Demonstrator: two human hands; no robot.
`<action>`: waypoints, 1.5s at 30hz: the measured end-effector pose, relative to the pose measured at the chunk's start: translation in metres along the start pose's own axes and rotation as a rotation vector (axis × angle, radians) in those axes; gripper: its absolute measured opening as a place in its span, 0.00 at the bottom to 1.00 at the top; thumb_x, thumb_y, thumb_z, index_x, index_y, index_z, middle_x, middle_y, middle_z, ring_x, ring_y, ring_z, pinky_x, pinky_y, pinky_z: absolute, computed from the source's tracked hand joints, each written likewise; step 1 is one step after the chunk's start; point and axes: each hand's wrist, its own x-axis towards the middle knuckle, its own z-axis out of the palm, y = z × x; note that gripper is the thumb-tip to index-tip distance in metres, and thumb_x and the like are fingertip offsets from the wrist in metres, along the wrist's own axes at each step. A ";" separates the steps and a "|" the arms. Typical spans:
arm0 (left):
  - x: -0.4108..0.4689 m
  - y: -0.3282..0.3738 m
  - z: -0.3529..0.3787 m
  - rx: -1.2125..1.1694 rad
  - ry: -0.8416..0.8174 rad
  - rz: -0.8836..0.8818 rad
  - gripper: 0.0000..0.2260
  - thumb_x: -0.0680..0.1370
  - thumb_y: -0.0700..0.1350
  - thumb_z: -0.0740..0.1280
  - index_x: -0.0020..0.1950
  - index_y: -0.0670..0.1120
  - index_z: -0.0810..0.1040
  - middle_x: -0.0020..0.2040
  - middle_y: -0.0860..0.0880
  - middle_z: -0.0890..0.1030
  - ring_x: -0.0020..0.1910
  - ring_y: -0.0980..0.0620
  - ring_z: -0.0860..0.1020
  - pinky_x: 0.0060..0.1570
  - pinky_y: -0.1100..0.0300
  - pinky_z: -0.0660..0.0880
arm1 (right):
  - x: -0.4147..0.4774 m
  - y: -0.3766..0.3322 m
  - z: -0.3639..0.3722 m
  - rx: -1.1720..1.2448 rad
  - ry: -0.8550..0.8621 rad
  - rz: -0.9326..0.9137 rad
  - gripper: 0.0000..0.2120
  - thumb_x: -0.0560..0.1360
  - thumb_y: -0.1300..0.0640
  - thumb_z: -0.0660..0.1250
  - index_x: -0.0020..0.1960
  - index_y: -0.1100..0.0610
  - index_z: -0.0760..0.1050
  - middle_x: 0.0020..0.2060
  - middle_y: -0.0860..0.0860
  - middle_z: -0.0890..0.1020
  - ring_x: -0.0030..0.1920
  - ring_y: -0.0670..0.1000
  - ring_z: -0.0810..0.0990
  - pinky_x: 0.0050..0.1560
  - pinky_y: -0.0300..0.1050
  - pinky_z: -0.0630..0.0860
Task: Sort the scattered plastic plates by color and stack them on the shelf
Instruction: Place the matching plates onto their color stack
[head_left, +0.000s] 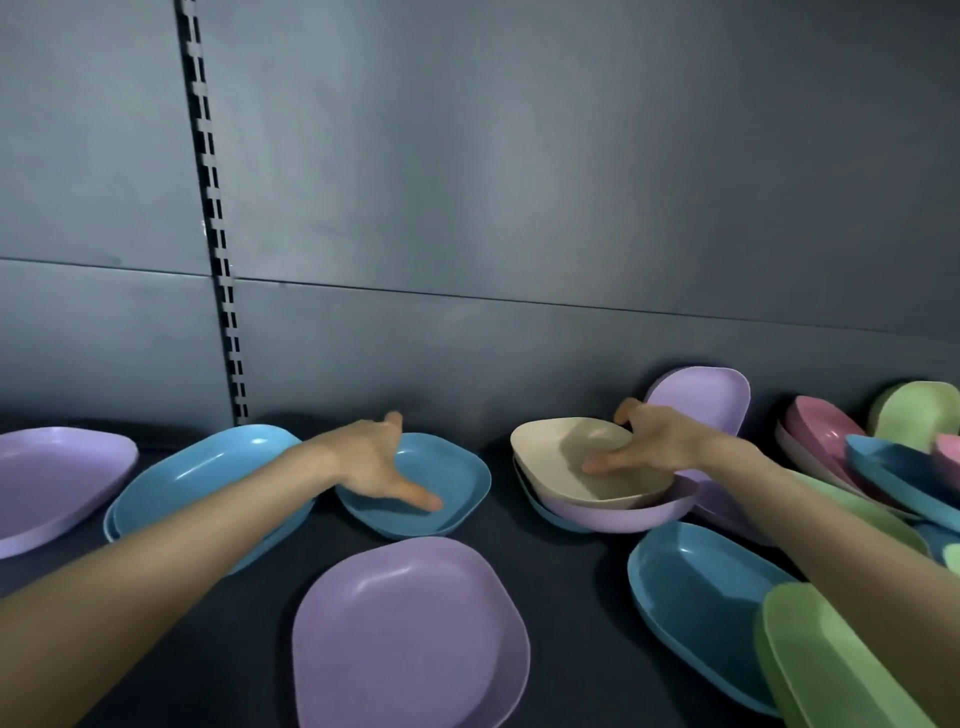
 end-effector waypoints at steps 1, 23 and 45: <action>0.000 0.000 0.001 0.000 0.015 -0.006 0.42 0.63 0.66 0.73 0.66 0.42 0.62 0.55 0.48 0.75 0.53 0.49 0.74 0.51 0.58 0.73 | 0.002 0.001 0.002 -0.003 0.001 -0.005 0.33 0.66 0.36 0.70 0.61 0.55 0.66 0.52 0.51 0.76 0.52 0.53 0.75 0.52 0.46 0.73; -0.029 -0.019 -0.027 -0.566 0.472 0.031 0.13 0.71 0.45 0.73 0.54 0.48 0.80 0.47 0.50 0.83 0.48 0.49 0.81 0.48 0.55 0.77 | -0.006 -0.008 -0.027 0.453 0.409 -0.016 0.12 0.67 0.55 0.75 0.47 0.58 0.79 0.39 0.54 0.80 0.43 0.56 0.77 0.41 0.44 0.69; -0.136 -0.166 -0.047 -0.508 0.709 0.100 0.22 0.72 0.40 0.70 0.63 0.48 0.67 0.46 0.53 0.77 0.47 0.47 0.75 0.44 0.60 0.68 | -0.086 -0.199 0.023 0.861 0.468 -0.173 0.18 0.70 0.55 0.72 0.58 0.55 0.75 0.51 0.53 0.82 0.51 0.57 0.80 0.53 0.58 0.78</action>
